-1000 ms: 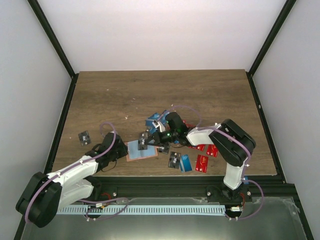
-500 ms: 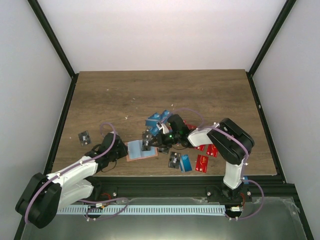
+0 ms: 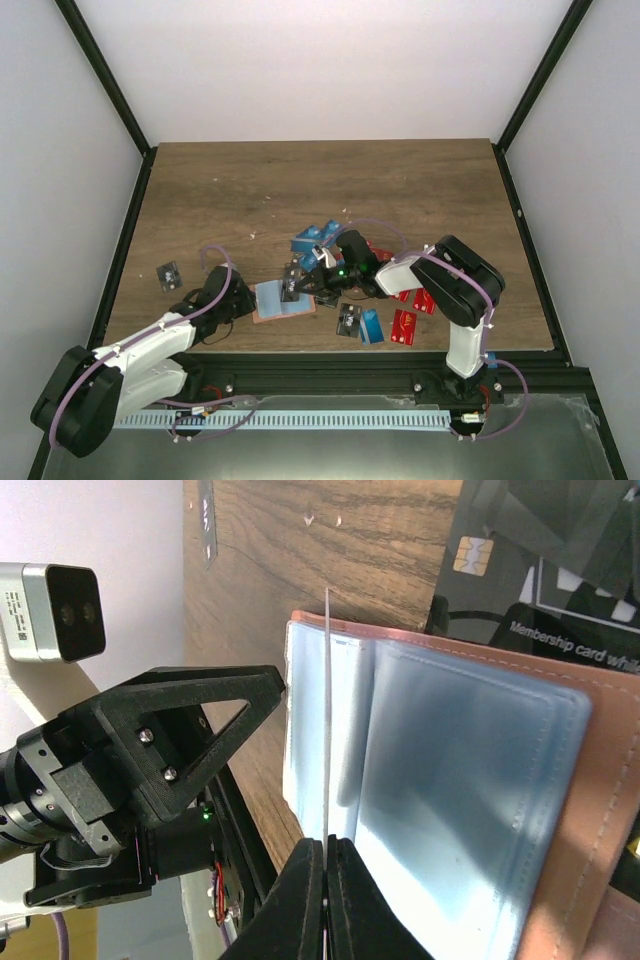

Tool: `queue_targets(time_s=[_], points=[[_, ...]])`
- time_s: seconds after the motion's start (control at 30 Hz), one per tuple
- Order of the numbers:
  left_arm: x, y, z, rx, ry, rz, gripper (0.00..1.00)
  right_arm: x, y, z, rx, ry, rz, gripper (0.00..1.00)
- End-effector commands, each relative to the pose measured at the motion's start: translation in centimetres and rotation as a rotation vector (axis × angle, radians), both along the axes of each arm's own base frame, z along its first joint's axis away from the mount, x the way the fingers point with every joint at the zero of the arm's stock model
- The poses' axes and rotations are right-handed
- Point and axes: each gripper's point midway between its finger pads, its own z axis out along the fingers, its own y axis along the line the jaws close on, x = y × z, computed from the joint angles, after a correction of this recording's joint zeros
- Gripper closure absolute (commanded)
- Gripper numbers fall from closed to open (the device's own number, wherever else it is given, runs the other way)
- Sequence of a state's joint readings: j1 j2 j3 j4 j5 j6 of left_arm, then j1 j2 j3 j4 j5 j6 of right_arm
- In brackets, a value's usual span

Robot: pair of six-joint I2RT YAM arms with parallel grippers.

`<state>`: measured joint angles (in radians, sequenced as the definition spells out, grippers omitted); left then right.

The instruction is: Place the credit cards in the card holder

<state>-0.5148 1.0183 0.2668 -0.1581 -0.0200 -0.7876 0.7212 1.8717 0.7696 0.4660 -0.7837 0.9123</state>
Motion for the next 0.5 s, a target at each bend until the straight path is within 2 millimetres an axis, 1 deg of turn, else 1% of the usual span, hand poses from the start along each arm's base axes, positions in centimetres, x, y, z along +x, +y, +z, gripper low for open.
queue_targets(time_s=[0.0, 0.47], points=[[-0.93, 0.38, -0.92, 0.014, 0.037, -0.009, 0.71, 0.0, 0.16, 0.09, 0.024, 0.002, 0.009, 0.99], [-1.03, 0.45, -0.98, 0.014, 0.038, -0.008, 0.71, -0.07, 0.34, -0.8, 0.003, 0.013, 0.009, 0.99]])
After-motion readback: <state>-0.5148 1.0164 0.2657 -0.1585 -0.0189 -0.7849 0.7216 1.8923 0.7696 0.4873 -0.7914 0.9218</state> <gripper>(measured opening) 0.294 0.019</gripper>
